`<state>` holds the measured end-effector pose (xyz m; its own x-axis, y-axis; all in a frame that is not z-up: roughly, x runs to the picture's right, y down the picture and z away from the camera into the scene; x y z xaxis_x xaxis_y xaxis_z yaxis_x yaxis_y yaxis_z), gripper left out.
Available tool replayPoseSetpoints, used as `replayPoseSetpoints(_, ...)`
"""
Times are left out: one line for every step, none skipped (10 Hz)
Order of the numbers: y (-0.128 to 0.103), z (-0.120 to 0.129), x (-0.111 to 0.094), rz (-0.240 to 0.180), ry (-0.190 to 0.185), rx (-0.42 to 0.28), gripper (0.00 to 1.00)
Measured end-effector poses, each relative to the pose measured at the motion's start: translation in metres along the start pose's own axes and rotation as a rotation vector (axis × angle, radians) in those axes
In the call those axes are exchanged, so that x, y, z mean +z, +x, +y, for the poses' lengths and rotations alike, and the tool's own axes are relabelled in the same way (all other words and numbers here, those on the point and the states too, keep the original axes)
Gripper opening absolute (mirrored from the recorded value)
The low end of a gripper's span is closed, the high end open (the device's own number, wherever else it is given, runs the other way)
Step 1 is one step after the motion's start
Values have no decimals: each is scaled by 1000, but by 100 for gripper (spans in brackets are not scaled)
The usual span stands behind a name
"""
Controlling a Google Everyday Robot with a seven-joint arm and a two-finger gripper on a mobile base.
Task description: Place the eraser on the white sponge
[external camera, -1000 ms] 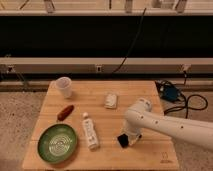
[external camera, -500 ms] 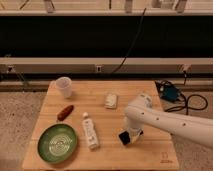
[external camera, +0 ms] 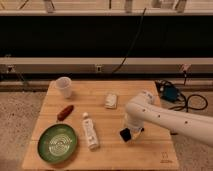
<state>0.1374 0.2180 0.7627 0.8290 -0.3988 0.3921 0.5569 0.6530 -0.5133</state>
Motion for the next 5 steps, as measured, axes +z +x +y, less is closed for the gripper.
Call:
replayPoseSetpoints(2, -3, -3, 4, 2, -3, 4)
replayPoseSetpoints(3, -5, -5, 6, 3, -5, 4)
replayPoseSetpoints(5, -6, -8, 8, 7, -5, 4)
replayPoseSetpoints(6, -8, -10, 10, 10, -6, 4)
replayPoseSetpoints(11, -13, -17, 17, 16, -5, 4)
